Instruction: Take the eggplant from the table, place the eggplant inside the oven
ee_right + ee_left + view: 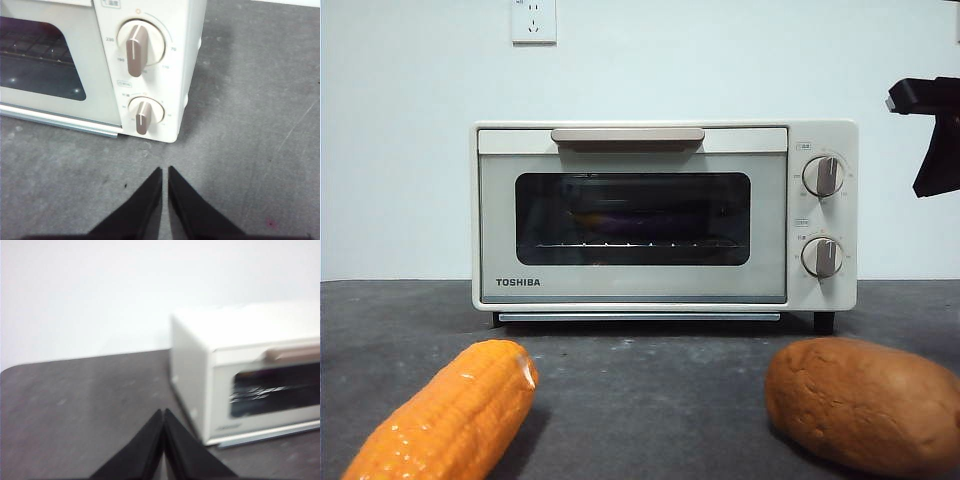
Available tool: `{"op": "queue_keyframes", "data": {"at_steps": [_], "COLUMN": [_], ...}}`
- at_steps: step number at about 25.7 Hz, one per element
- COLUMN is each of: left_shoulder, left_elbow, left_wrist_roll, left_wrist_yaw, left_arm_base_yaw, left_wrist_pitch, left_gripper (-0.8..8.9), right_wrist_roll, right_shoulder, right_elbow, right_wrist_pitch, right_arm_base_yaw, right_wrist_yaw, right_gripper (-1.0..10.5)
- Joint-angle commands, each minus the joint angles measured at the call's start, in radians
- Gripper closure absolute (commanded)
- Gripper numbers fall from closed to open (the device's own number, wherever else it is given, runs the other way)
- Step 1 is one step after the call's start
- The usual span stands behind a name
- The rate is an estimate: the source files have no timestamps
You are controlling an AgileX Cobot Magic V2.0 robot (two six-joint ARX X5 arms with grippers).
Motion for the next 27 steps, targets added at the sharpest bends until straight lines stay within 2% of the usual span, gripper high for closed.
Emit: {"op": "queue_keyframes", "data": {"at_steps": [1,5,13,16,27], "left_shoulder": [-0.048,-0.139,-0.143,-0.143,-0.143], "left_elbow": [-0.082,-0.213,-0.335,-0.335,-0.335], "left_wrist_roll": [0.023,0.023,0.023,0.023,0.023], "left_wrist_yaw": [-0.002,-0.002,-0.002,-0.002,-0.002], "left_arm_base_yaw": [0.051,0.095,0.097,0.097,0.097], "left_wrist_pitch": [0.005,0.003,0.008,0.057,0.056], "left_gripper": [8.07,8.07,8.07,8.07,8.07], "right_wrist_roll": [0.01,0.01,0.01,0.01,0.01], "right_shoulder": [0.006,0.006,0.006,0.006,-0.018], "right_elbow": [0.004,0.004,0.004,0.004,0.004], "right_wrist_pitch": [0.01,0.01,0.01,0.01,0.008], "right_arm_base_yaw": [0.004,0.004,0.004,0.004,0.004], "right_wrist_yaw": [0.002,0.002,0.002,0.002,0.006], "right_gripper": [9.4,9.4,9.4,9.4,9.4]}}
